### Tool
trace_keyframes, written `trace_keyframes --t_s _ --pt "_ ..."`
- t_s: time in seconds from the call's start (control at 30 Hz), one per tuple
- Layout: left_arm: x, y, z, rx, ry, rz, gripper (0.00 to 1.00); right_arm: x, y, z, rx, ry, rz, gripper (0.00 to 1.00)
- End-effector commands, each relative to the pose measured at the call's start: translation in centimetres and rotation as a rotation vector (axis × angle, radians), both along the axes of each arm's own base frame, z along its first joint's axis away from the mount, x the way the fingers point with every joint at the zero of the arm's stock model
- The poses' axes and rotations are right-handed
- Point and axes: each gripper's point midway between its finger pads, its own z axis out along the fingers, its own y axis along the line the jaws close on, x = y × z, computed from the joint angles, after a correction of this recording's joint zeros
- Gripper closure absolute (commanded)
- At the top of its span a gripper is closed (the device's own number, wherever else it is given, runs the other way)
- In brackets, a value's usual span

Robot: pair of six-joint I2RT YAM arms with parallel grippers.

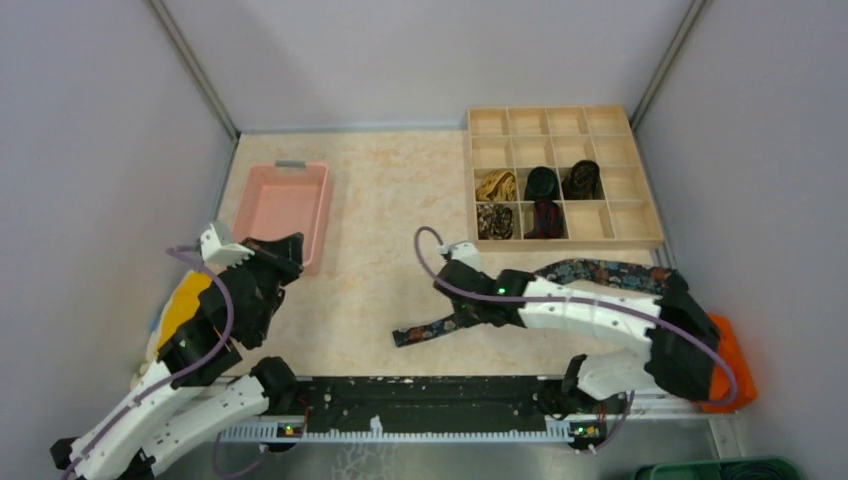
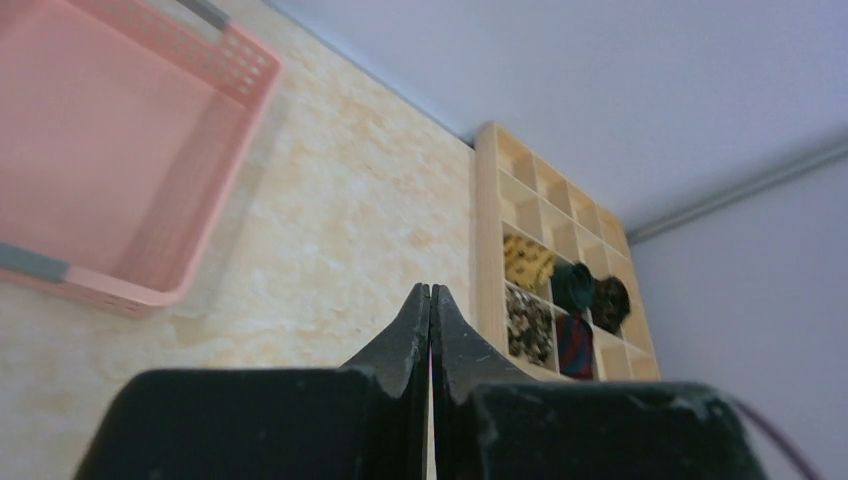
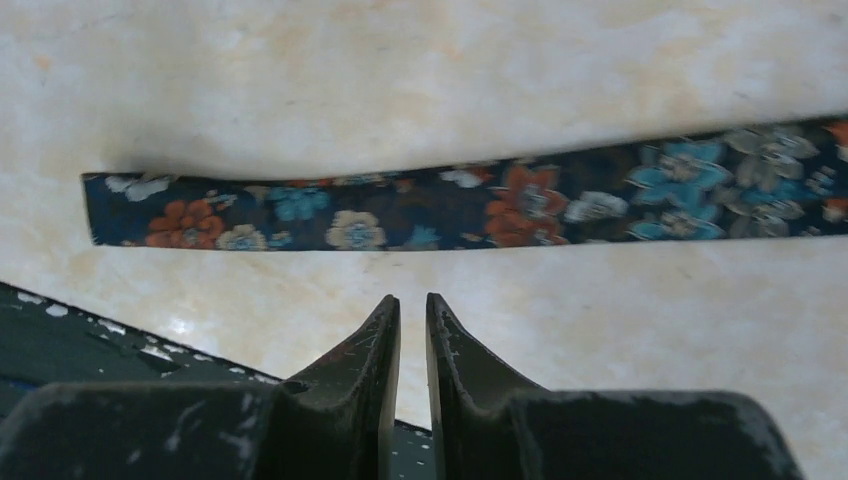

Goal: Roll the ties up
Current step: Flatten out the tie at the center of the board, then roll the tie at the center of the board.

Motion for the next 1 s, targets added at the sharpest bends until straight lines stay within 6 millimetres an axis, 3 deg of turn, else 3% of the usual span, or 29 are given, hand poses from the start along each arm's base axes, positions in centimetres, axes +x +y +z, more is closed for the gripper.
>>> trace_keyframes --t_s 0.0,0.03,0.13,0.23,0.43,0.53,0.83,0.97 --pt "-0.7 4.4 -1.4 0.164 0.16 0.19 0.97 -0.7 7.0 1.2 0.0 -0.046 0.114 0.81" --pt "-0.8 4.3 -1.2 0.172 0.173 0.178 0.97 -1.0 8.4 1.2 -0.016 -0.05 0.143 0.8" --pt "-1.2 3.7 -0.9 0.156 0.185 0.133 0.97 -1.8 11.7 1.3 -0.067 -0.069 0.204 0.66" --pt "-1.6 3.5 -0.8 0.128 0.153 0.093 0.96 -2.8 14.8 0.6 -0.076 -0.047 0.267 0.62" --pt "-2.7 5.6 -0.4 0.105 0.136 0.137 0.94 -3.8 17.5 -1.4 -0.117 0.003 0.296 0.6" --pt "-3.2 6.9 -0.3 0.112 0.139 0.171 0.93 -4.2 18.2 -2.3 -0.128 0.021 0.306 0.6" --pt "-4.3 8.2 -0.1 0.075 0.098 0.166 0.91 -4.1 17.3 -5.5 -0.243 0.059 0.257 0.64" --pt "-4.3 8.0 0.0 0.073 0.088 0.151 0.91 -4.0 17.2 -5.9 -0.247 0.064 0.241 0.87"
